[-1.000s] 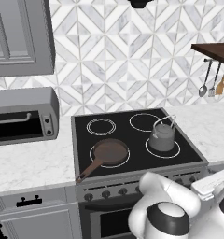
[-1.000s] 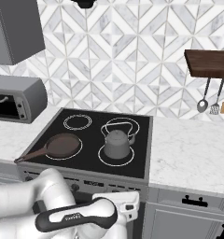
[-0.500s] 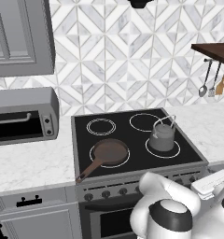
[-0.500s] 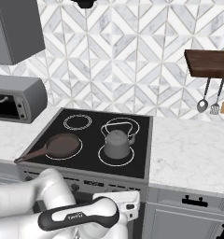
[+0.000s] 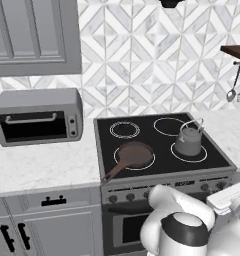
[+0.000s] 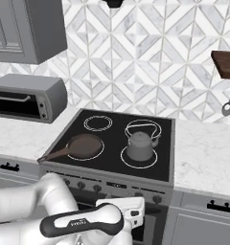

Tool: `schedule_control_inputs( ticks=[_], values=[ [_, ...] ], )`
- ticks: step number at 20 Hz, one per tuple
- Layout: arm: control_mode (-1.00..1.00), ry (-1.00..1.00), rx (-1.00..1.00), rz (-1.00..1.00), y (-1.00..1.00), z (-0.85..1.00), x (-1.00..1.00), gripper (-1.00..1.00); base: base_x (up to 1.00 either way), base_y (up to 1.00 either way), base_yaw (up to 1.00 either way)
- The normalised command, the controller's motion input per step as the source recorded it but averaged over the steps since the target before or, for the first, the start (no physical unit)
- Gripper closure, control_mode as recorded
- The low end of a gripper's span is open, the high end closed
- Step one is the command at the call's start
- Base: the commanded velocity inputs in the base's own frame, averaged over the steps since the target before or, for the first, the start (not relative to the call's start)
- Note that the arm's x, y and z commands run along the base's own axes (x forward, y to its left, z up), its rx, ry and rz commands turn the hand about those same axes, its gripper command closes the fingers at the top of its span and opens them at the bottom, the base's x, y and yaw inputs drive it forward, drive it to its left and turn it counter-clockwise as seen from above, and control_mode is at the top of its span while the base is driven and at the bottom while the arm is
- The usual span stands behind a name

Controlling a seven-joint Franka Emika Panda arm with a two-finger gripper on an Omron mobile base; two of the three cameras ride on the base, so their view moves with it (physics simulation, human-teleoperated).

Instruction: Pick the kettle from the counter and place it on a stove burner. Then turn the burner on.

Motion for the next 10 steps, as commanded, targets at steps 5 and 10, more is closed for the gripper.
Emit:
schedule_control_inputs(
  ticks=[5, 10],
  values=[
    [1.0, 0.0, 0.0, 0.0, 0.0, 0.0, 0.0, -1.0, -0.08, 0.68, 0.13],
    [1.0, 0.0, 0.0, 0.0, 0.0, 0.0, 0.0, -1.0, 0.03, 0.57, 0.07]
  ],
)
